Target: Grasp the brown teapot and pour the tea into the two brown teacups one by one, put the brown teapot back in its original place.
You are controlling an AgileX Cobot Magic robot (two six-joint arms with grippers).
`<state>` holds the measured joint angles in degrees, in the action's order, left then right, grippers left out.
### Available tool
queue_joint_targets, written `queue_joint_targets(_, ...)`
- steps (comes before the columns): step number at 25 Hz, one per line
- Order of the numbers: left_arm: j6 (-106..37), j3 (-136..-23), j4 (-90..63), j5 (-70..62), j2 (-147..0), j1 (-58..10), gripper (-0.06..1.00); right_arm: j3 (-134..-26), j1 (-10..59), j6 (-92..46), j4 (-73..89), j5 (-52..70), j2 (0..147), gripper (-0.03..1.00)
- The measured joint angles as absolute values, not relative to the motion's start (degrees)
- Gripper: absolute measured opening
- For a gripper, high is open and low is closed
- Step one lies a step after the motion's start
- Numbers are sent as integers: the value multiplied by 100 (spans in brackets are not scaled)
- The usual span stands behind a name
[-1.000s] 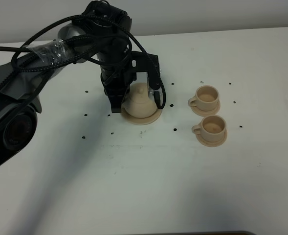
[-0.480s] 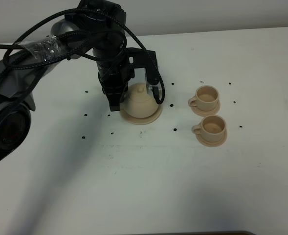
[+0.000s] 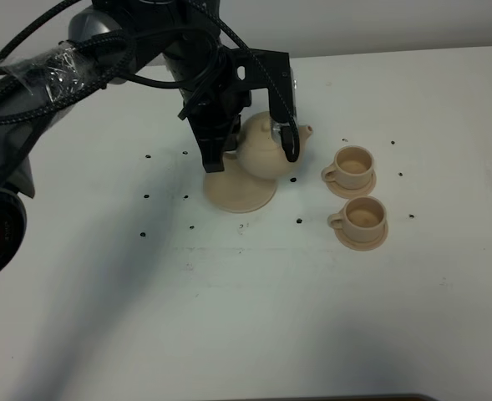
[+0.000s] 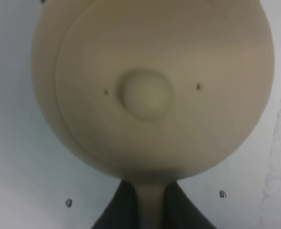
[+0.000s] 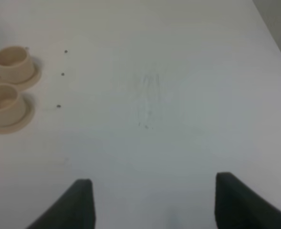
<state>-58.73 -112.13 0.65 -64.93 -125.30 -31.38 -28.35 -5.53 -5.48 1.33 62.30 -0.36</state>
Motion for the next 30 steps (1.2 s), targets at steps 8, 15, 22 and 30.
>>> queue_joint_targets(8,-6556,-11208,151,-6011,-12530,-3537,14,-2835,-553,-548,133,6230,-36,52)
queue_joint_targets(15,-7445,-11208,448,-5695,-12536,-3710,14,-2835,-553,-548,133,6230,-36,52)
queue_joint_targets(22,-7778,-11208,534,-5593,-12554,-3889,14,-2835,-553,-548,133,6230,-36,52)
queue_joint_targets(30,-7103,-11208,1259,-5339,-12919,-4224,14,-2835,-553,-548,133,6230,-36,52)
